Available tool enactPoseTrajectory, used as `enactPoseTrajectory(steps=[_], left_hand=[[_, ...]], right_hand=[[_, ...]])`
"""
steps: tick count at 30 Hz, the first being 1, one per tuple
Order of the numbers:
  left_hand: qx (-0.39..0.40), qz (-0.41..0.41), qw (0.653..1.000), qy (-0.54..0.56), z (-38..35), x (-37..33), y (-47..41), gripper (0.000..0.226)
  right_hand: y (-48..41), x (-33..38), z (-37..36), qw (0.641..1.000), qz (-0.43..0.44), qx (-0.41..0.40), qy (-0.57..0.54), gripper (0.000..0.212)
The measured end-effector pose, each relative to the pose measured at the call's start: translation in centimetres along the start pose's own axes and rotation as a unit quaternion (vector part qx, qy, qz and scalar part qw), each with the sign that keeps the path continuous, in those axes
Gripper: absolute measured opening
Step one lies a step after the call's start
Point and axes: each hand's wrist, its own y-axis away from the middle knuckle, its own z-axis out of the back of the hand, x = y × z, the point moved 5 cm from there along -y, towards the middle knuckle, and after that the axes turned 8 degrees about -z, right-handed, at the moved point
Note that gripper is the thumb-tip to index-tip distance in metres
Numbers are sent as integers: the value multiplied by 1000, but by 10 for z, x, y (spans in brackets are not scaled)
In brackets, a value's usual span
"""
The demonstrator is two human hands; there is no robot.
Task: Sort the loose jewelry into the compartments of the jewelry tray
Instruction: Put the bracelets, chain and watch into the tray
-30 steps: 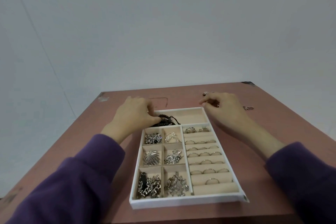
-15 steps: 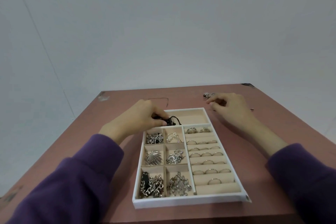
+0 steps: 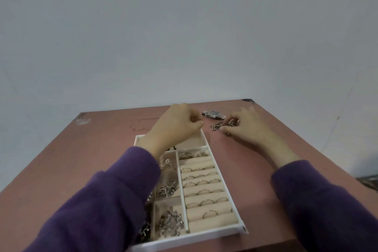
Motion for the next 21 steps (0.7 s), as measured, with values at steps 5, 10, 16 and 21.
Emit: enactPoseTrajectory(steps=[5, 10, 16, 21], left_hand=[[11, 14, 1000, -21, -30, -9, -9, 16], [24, 23, 999, -26, -35, -10, -11, 18], [15, 21, 1000, -10, -18, -7, -5, 15], [6, 14, 1000, -7, 6, -6, -2, 17]], right_hand=[[4, 4, 3, 998, 8, -8, 54, 25], [5, 6, 2, 995, 23, -24, 92, 8], [-4, -2, 14, 984, -26, -52, -166, 13], [-10, 9, 39, 966, -16, -78, -247, 11]])
